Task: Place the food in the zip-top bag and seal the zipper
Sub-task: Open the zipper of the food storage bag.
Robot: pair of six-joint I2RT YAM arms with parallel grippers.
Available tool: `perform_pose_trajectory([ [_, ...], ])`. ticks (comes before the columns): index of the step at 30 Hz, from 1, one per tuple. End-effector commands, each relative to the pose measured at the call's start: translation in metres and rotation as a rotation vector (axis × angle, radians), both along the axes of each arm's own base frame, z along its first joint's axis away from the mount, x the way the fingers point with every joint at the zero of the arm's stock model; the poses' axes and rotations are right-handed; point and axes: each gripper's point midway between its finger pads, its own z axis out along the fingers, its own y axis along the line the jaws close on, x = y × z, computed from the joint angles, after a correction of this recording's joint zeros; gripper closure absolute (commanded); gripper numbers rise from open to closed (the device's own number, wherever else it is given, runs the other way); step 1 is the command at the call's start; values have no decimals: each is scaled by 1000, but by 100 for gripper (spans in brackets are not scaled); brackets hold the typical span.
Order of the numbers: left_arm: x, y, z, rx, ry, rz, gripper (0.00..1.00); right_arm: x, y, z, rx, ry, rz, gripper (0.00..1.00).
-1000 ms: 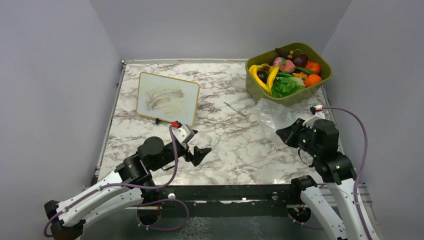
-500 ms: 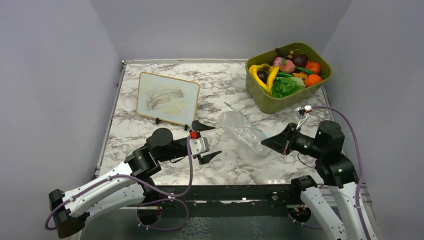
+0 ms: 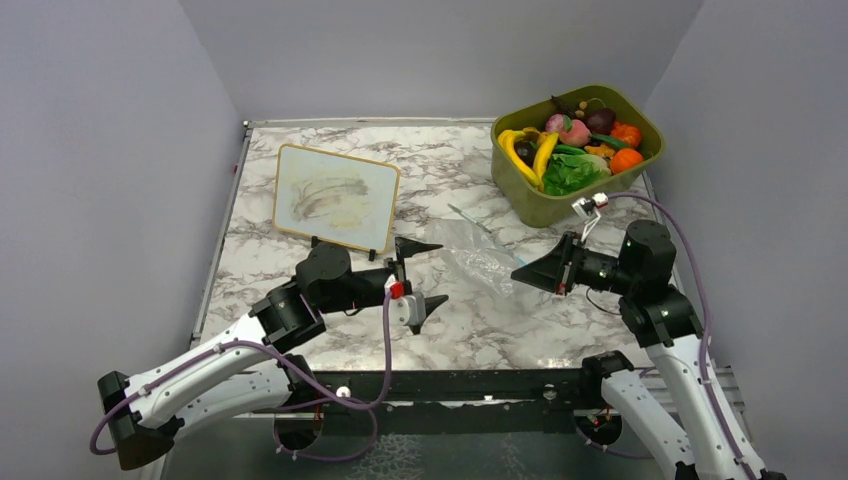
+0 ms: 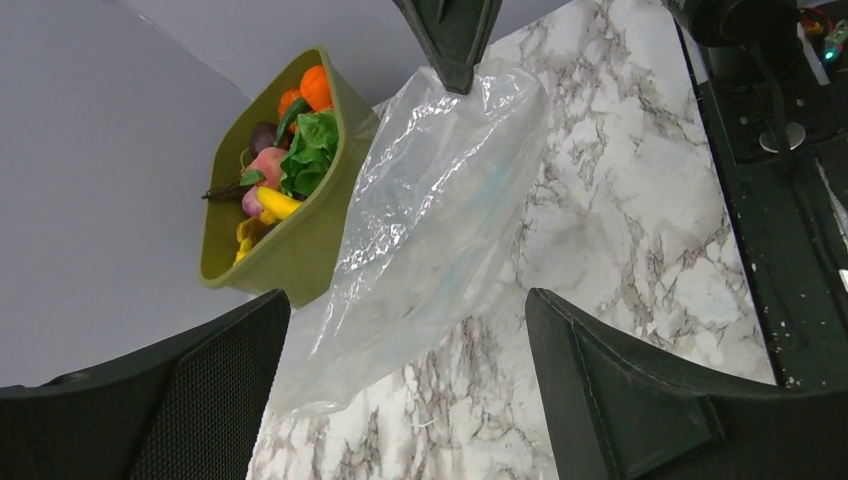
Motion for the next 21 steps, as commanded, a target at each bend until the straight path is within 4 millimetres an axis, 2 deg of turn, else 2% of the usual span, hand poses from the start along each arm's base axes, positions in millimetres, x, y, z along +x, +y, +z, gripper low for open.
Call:
perform_pose_trajectory([
  [1,-1,-1,4,34,-85,-40,10,1,9,4,45,-18,87,99],
  [6,7,-7,-25,139,-85,-46,11,4,15,4,74,-5,139,99],
  [9,11,-12,-32,159,-89,-47,12,7,16,6,74,-19,144,99],
  [12,16,-17,-39,185,-98,-47,19,6,16,2,75,-24,154,99],
  [18,17,-19,-34,178,-121,-54,49,1,15,-8,53,-4,173,99],
  [21,17,-16,-32,169,-119,-45,82,-3,14,-5,49,-21,175,99],
])
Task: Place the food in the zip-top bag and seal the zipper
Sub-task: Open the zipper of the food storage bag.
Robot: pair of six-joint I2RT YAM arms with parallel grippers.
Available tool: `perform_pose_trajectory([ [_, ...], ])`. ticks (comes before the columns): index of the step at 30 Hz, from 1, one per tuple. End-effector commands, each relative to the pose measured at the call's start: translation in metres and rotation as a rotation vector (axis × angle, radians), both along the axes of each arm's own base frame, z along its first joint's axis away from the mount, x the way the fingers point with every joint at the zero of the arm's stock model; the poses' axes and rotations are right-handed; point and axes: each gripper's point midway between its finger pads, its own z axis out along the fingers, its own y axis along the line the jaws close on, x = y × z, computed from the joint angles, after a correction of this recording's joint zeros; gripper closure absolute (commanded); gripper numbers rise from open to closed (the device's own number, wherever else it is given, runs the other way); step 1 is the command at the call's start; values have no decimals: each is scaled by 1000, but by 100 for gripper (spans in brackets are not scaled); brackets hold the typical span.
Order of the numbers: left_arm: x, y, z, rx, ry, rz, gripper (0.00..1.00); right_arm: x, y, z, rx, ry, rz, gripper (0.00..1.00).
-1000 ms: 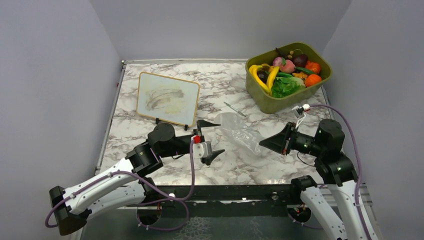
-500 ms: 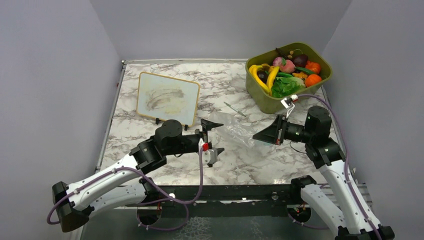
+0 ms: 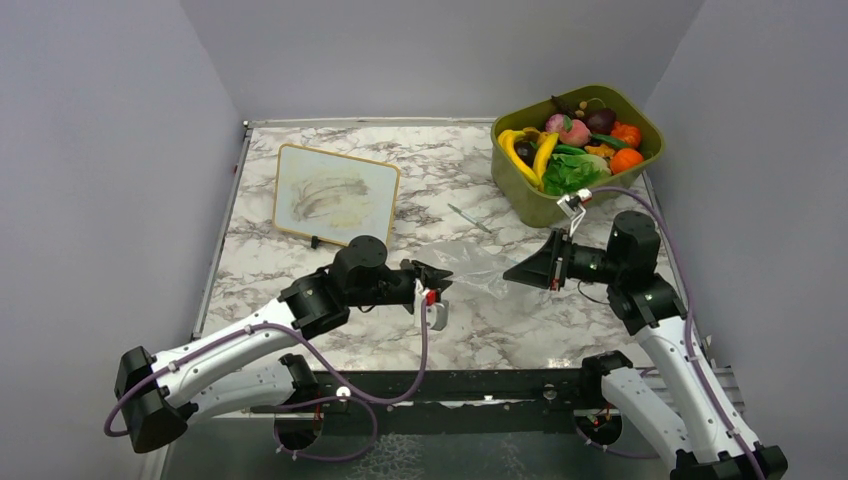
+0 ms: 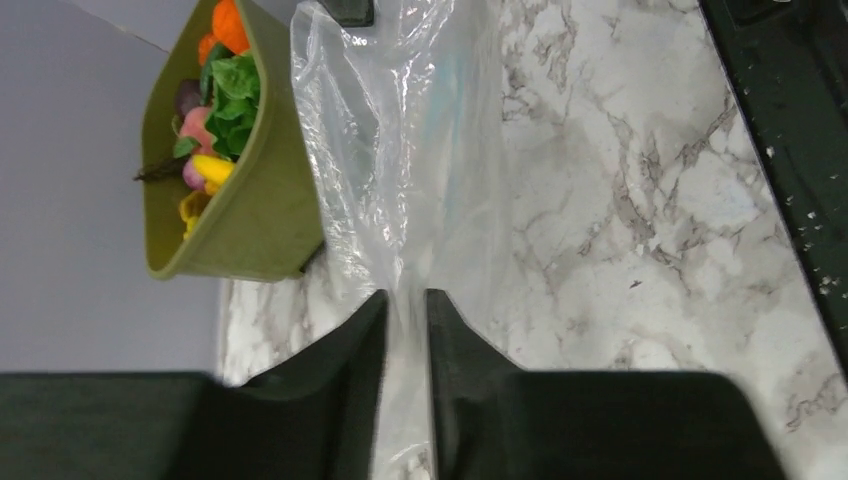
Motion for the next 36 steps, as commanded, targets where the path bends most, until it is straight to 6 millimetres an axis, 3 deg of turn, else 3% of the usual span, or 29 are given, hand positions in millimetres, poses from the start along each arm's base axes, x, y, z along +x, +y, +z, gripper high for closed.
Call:
perform_pose_trajectory([
  [1,-2,1,26,-60,-43,-11,92,-11,0,7,5,-60,44,99],
  [2,-3,2,27,-66,-36,-7,100,-12,0,7,6,-69,42,99],
  [6,-7,9,30,-100,31,32,100,-11,-3,15,0,-132,9,97],
  [12,-2,19,32,-215,213,185,100,3,-19,30,-50,-229,-181,40],
  [16,3,29,36,-303,328,293,100,13,-37,37,-91,-279,-343,26],
  [21,2,37,41,-355,455,371,100,19,-51,30,-143,-254,-442,20],
  [25,10,45,57,-410,537,474,100,21,-55,24,-153,-238,-471,19],
  [29,20,57,77,-518,598,579,100,17,-53,29,-122,-282,-457,19],
  [36,33,83,113,-761,718,725,100,3,-37,32,23,-208,-390,23],
])
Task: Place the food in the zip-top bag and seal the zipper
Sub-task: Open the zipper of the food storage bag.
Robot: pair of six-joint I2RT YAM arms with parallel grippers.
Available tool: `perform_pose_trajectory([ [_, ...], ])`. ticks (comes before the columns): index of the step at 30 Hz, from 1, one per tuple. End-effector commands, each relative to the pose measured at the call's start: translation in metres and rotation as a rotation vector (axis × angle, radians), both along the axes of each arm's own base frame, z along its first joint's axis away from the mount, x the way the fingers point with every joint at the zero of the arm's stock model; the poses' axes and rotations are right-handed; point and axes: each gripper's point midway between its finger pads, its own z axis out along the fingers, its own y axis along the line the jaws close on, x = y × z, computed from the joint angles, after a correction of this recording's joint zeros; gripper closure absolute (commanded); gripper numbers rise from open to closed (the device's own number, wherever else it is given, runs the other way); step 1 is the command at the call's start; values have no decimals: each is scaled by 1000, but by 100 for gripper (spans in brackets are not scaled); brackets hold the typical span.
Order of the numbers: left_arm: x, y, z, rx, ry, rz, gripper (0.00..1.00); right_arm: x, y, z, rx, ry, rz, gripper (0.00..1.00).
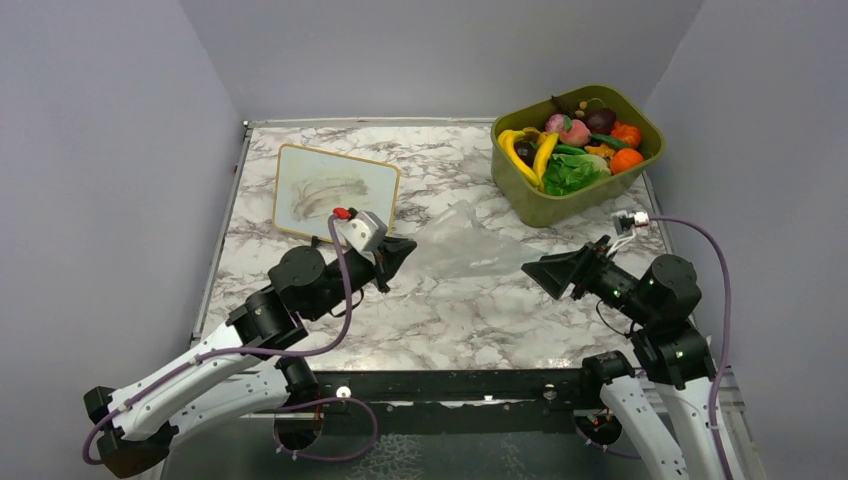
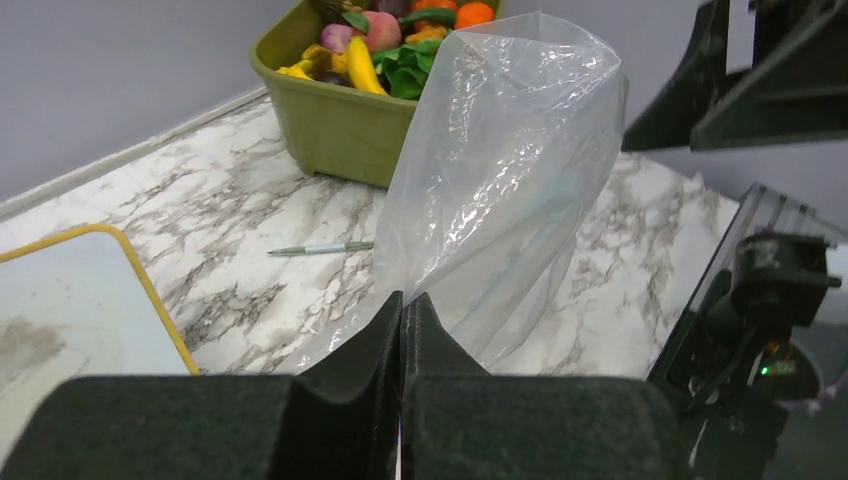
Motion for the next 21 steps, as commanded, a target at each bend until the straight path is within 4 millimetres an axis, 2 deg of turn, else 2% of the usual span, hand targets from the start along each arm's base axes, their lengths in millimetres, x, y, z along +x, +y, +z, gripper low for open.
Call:
perform_pose_trajectory([
  [1,12,25,36,-223,105,181,100,-8,12,4,116,37,68,23],
  [6,15,41,54,-328,201,271,100,-8,19,-17,227,131,86,30],
  [12,7,57,85,-492,309,313,100,1,30,-23,304,106,155,47],
  [15,0,58,95,-545,344,282,100,5,36,-16,273,17,224,49],
  [17,-5,56,100,-571,367,256,100,5,41,-5,238,-114,289,49],
  [21,-15,51,113,-637,412,188,100,20,42,-5,166,-239,280,48],
])
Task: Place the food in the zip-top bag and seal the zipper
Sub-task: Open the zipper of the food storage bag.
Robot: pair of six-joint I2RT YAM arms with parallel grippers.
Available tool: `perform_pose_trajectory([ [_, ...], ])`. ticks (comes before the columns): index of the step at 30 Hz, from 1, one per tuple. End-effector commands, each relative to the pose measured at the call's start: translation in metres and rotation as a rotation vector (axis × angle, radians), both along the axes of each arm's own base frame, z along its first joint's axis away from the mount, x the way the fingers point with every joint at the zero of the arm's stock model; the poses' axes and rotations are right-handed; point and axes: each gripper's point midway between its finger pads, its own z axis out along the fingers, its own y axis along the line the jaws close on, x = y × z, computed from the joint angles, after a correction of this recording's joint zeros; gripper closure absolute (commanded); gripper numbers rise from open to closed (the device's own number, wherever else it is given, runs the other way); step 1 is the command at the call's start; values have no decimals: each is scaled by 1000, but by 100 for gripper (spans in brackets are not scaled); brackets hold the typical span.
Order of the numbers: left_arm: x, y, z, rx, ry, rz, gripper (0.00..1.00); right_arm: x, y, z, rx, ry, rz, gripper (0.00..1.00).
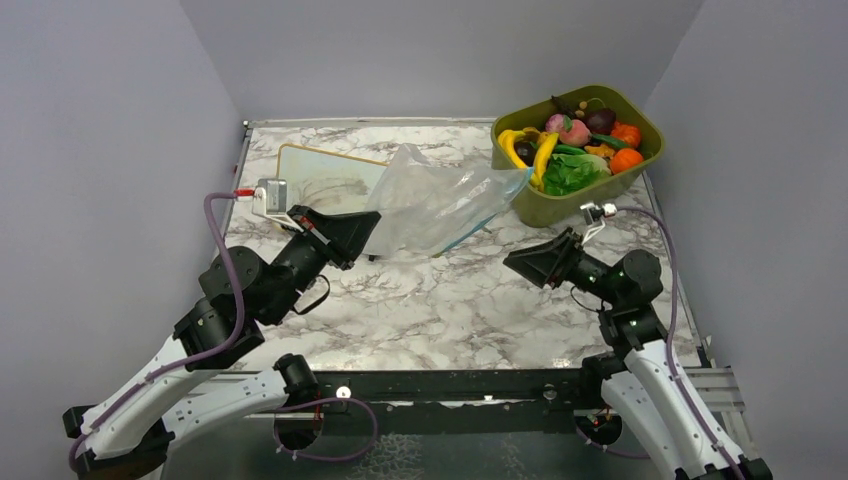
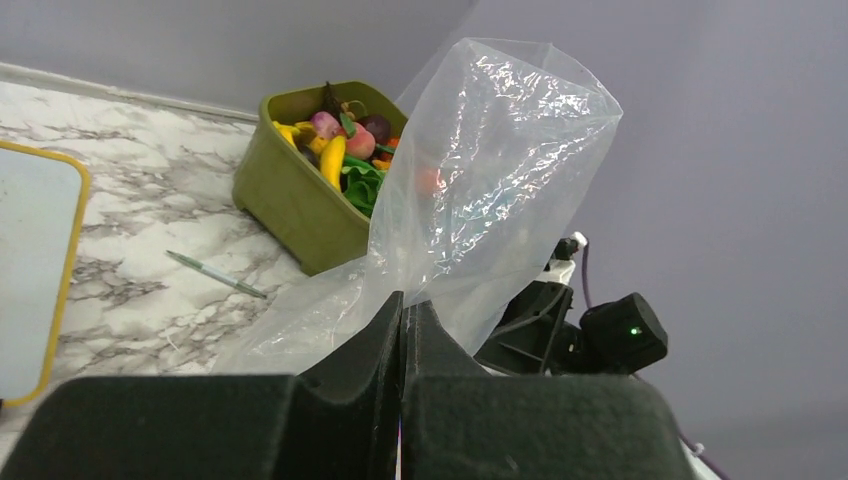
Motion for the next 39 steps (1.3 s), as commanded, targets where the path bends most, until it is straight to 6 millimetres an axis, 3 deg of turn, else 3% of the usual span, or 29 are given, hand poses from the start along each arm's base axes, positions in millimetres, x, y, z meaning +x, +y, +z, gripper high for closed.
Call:
perform_pose_trajectory([
  [1,-13,-5,15,-111,48,-73,100,5,2,26,-36,-310,20,48],
  [6,-17,-12,16,-133,71,-115,100,9,-1,34,25,-430,-27,48],
  [13,-22,-18,21,-182,68,-157,100,35,1,32,-11,-467,-64,48],
  [19,-24,-21,22,-200,79,-174,100,46,4,35,11,-524,-61,48],
  [29,-24,-32,16,-219,103,-211,100,24,13,53,53,-687,54,44],
  [39,-16,-31,1,-194,114,-165,100,2,21,60,89,-714,147,42],
])
